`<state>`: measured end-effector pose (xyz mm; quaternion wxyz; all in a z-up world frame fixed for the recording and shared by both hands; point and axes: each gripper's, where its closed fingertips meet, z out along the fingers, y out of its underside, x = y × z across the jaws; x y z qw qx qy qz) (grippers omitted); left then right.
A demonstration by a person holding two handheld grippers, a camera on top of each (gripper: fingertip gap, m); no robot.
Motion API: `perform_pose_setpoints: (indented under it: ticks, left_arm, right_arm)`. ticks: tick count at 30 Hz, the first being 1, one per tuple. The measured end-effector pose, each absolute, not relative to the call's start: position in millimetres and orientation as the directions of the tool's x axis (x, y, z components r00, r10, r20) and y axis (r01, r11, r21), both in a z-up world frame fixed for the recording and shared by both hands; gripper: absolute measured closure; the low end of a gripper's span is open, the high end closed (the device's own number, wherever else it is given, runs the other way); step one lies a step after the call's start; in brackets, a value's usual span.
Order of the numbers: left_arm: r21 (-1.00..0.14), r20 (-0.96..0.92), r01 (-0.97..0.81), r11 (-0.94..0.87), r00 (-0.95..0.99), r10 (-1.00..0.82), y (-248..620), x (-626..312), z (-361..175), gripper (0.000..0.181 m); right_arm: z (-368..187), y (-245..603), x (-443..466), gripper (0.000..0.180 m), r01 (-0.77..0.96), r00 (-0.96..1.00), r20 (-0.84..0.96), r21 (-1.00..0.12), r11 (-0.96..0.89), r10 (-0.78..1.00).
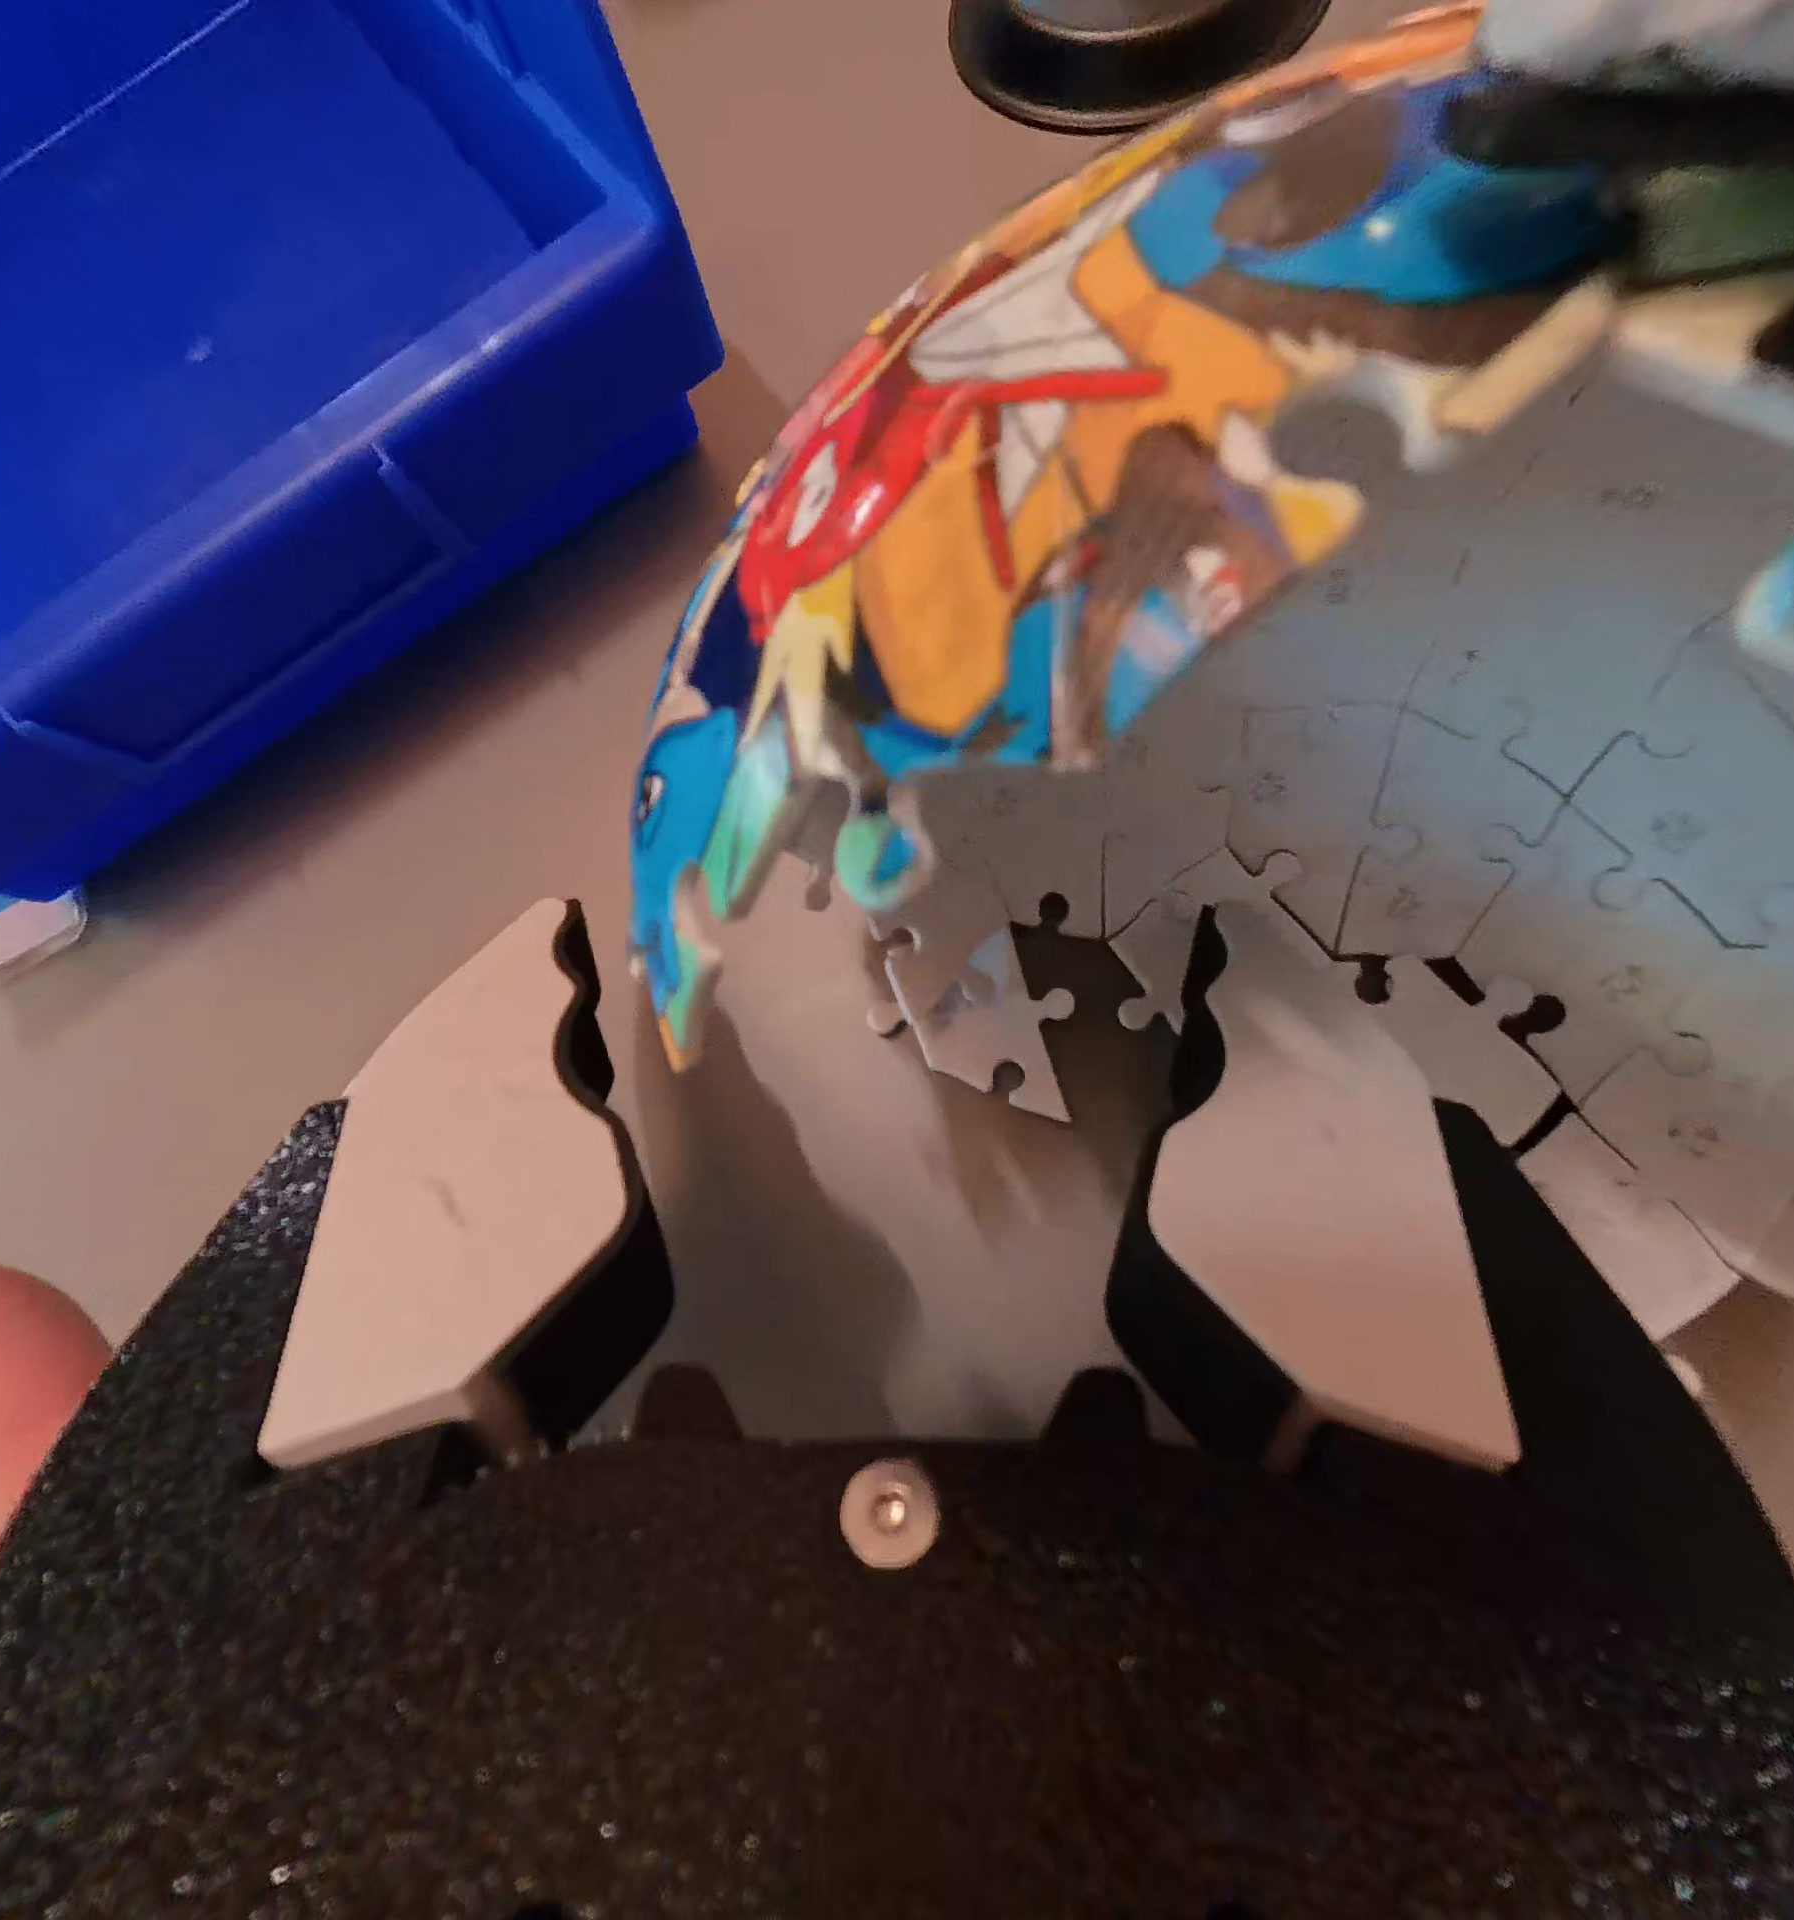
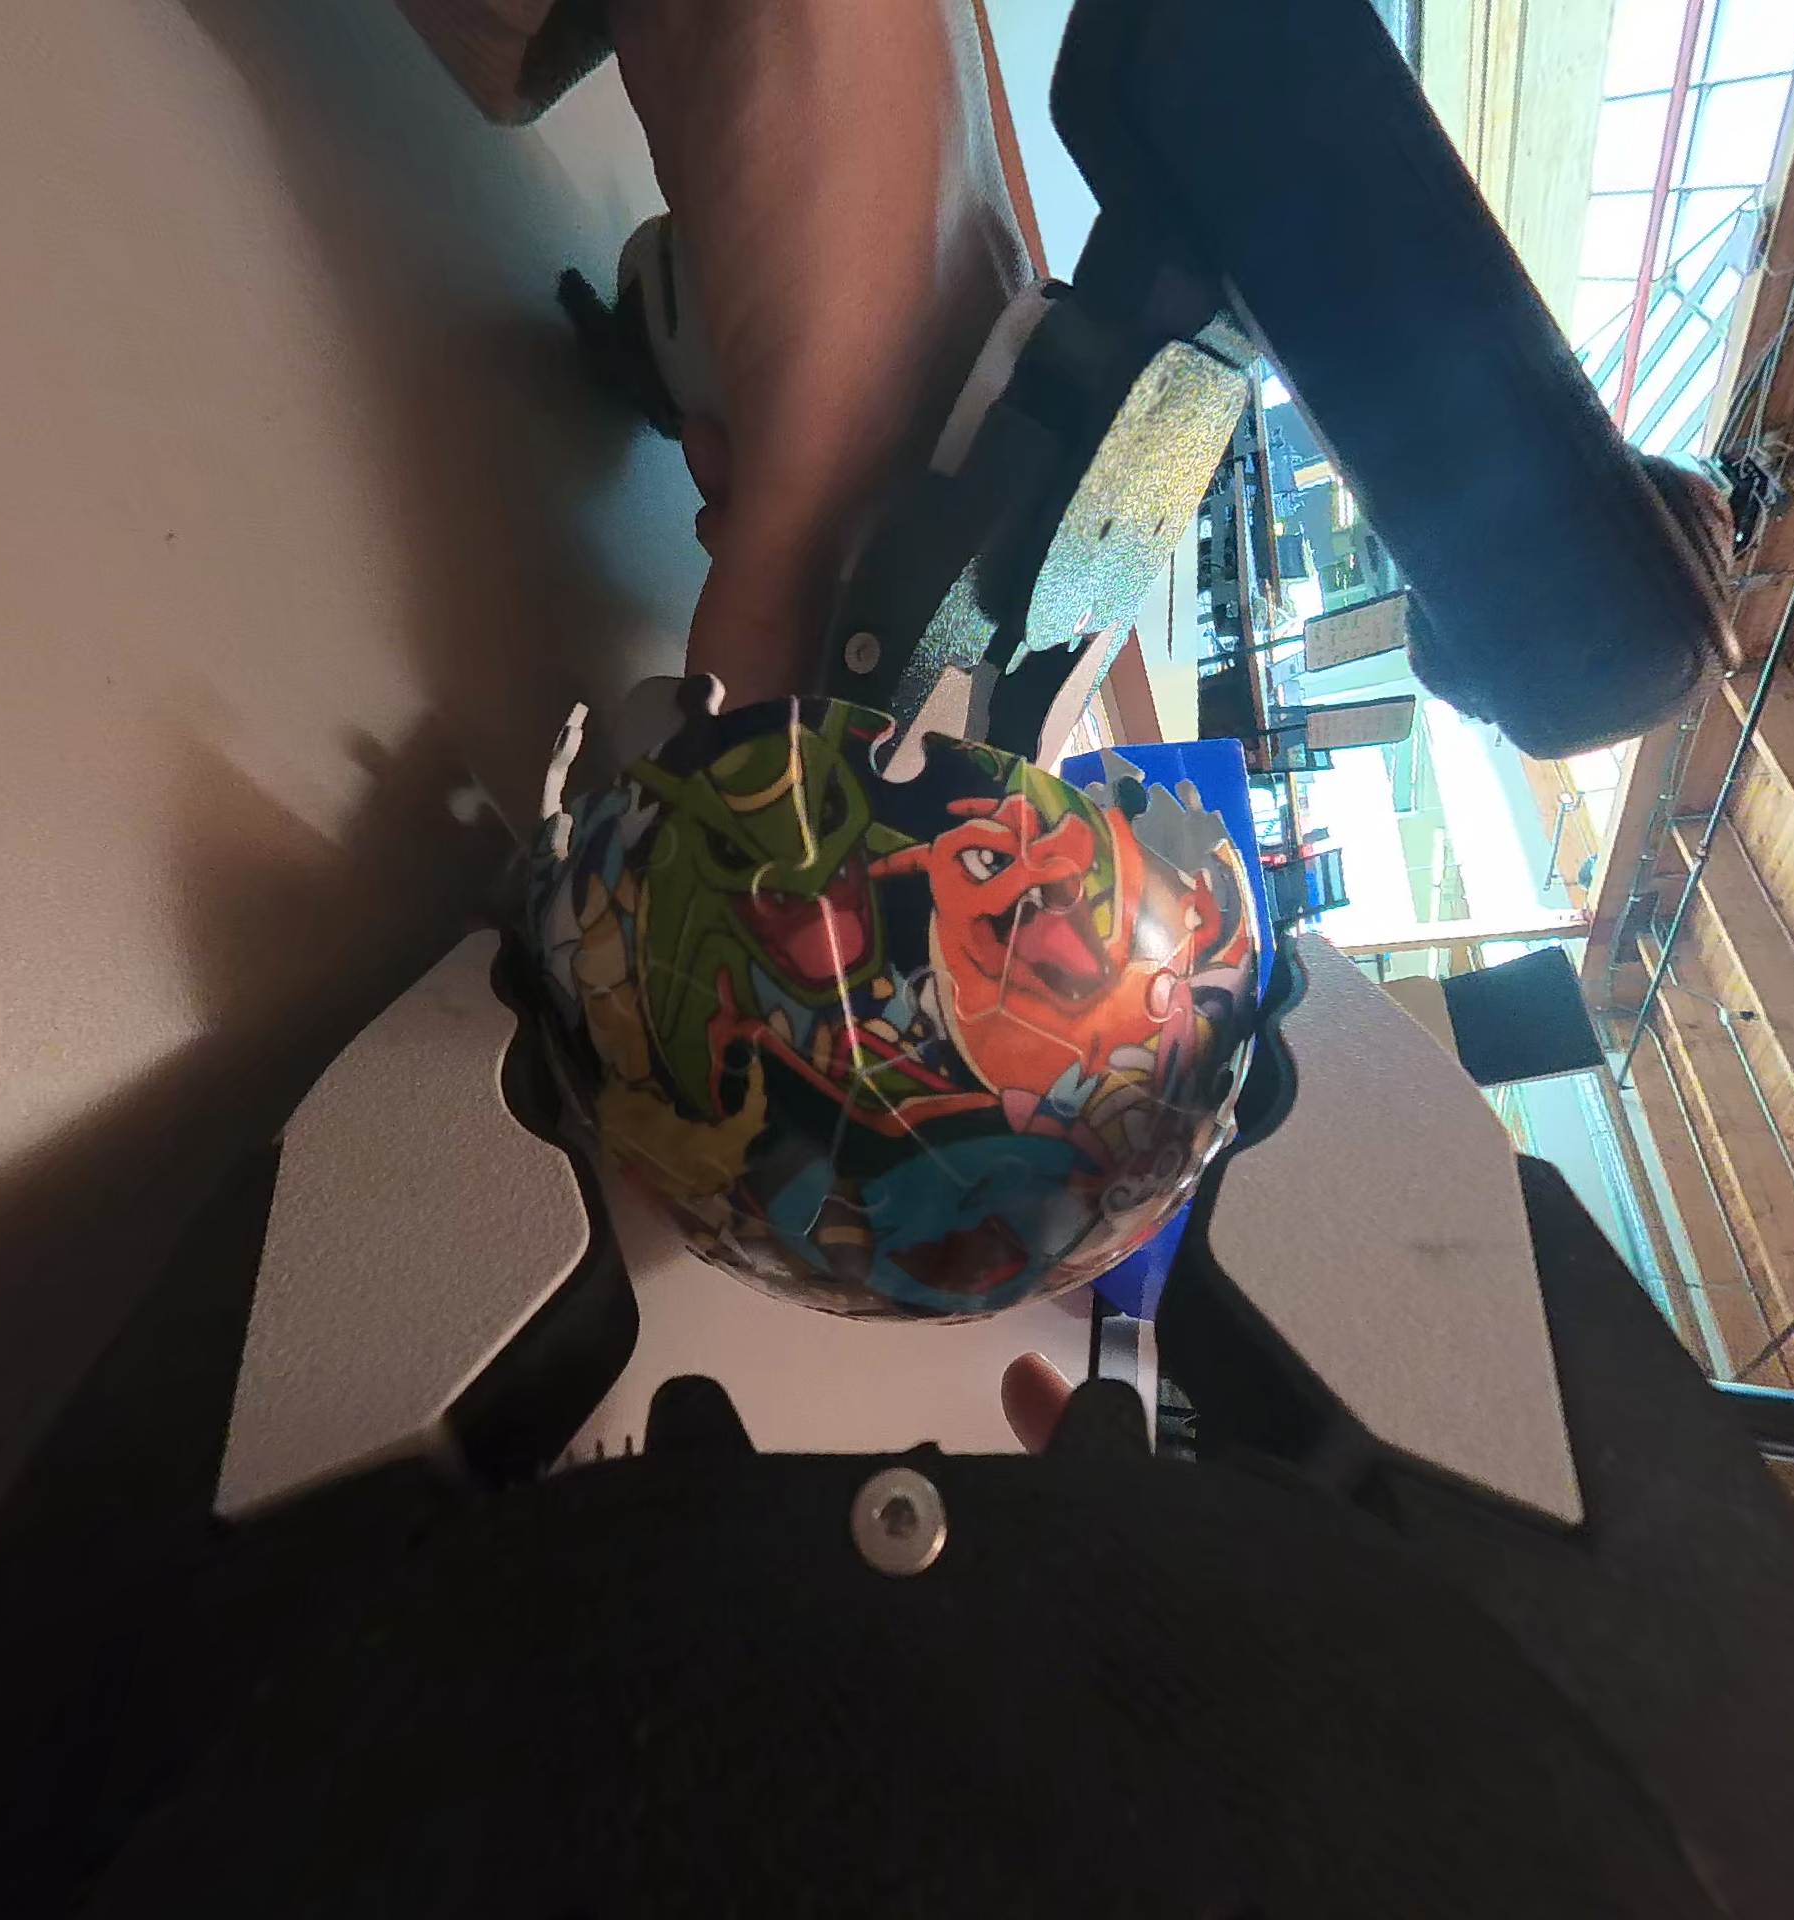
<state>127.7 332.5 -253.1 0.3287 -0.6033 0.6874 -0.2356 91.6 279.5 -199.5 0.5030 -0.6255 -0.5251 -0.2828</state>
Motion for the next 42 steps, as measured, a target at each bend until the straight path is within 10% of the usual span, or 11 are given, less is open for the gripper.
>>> perform_pose_setpoints:
  ticks: [24, 42]
  left_arm:
    - [-0.785, -0.03, -0.616, 0.065, -0.067, -0.997, 327, 125, -235, 0.079]
    - [-0.788, -0.097, -0.587, 0.187, -0.181, -0.979, 312, 136, -239, 0.154]
  right_arm:
    - [-205, 264, 106, 0.042, 0.931, 0.331, 0.805, -0.364, -0.03, 0.493]
    - [-201, 230, 107, 0.043, 0.864, 0.474, 0.754, -0.497, -0.076, 0.455]
